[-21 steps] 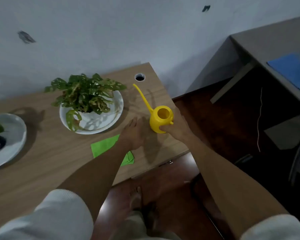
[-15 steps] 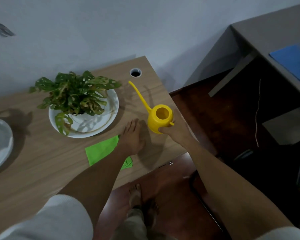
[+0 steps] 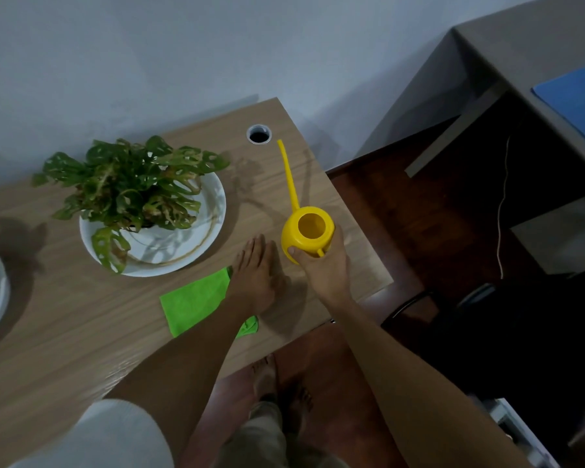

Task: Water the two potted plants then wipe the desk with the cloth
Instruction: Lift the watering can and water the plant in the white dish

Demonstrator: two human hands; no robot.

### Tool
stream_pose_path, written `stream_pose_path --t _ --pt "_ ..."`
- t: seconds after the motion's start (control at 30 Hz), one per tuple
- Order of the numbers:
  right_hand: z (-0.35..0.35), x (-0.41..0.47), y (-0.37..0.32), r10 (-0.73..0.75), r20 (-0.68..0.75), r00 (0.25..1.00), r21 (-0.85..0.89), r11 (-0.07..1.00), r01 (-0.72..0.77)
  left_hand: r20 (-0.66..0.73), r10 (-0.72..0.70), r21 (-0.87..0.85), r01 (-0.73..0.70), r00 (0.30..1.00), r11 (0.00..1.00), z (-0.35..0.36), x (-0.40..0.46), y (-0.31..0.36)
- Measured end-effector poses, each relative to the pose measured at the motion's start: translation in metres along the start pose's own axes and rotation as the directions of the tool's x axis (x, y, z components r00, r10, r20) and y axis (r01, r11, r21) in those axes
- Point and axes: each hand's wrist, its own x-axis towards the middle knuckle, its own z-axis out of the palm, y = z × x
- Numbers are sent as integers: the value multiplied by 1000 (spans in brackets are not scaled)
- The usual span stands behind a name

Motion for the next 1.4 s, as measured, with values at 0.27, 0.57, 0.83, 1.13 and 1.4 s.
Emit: stream_pose_path --t 0.27,0.57,0.83,1.13,1.4 --pt "1 -5 1 -9 -21 1000 53 999 10 12 2 -25 -1 1000 1000 -4 -1 0" --pt "-12 -23 -22 -114 9 993 86 990 113 -81 -5 -46 1 997 999 -25 -23 -12" --pt "-10 -67 -59 -230 81 970 119 968 220 -150 -104 -31 100 983 994 -43 -85 -43" --pt "17 -133 -106 -296 130 946 121 952 281 -138 -228 -44 224 964 974 -63 -139 -91" --pt "67 -189 -137 -269 47 962 50 963 266 -81 -167 -10 167 983 986 -77 -167 -154"
